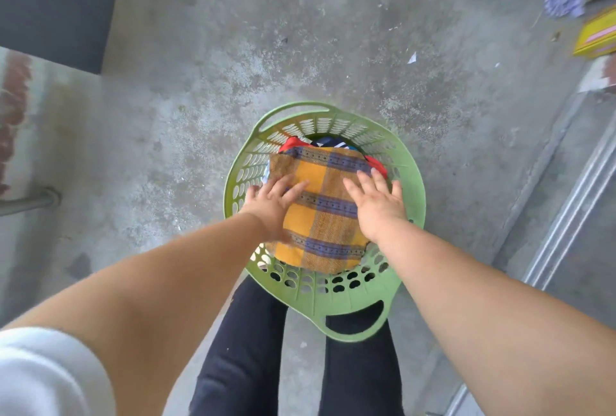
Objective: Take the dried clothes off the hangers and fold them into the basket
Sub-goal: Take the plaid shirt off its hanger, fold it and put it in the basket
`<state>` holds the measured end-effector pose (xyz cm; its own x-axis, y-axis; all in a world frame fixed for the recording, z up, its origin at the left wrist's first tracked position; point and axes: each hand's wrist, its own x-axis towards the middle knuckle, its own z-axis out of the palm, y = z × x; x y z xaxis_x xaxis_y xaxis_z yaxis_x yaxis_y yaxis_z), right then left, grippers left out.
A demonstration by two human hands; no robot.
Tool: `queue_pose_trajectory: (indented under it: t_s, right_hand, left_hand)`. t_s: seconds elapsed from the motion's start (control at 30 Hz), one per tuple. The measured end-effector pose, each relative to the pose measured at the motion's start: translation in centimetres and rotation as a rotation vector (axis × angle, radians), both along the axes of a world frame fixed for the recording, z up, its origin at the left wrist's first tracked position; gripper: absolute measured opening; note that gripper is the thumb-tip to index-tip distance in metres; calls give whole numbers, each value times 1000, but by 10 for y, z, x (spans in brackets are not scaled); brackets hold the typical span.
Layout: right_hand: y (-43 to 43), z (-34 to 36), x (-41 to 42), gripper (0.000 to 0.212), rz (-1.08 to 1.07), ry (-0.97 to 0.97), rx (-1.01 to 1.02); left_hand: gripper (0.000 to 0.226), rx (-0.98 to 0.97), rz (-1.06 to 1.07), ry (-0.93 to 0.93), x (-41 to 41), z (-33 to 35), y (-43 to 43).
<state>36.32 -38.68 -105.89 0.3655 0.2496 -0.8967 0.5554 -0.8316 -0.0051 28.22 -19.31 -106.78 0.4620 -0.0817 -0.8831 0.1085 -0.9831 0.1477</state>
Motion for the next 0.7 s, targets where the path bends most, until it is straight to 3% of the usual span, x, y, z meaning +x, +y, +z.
queue_pose_trajectory:
  t_s: [0.13,0.37,0.5,0.7]
  right_hand:
    - [1,63,8,85,-155,4,97]
    - [4,175,27,39,-259,-16,256]
    - [11,248,56,30,-338,-70,332]
    - [19,354,107,30,-371,-146,457]
  left_hand:
    - [106,29,247,-41,10,62,2]
    - [69,-77,343,-66,54,184,-7]
    - [52,-133,360,-153,79,258,-18]
    - [47,-160,372,-282,108,363,-28]
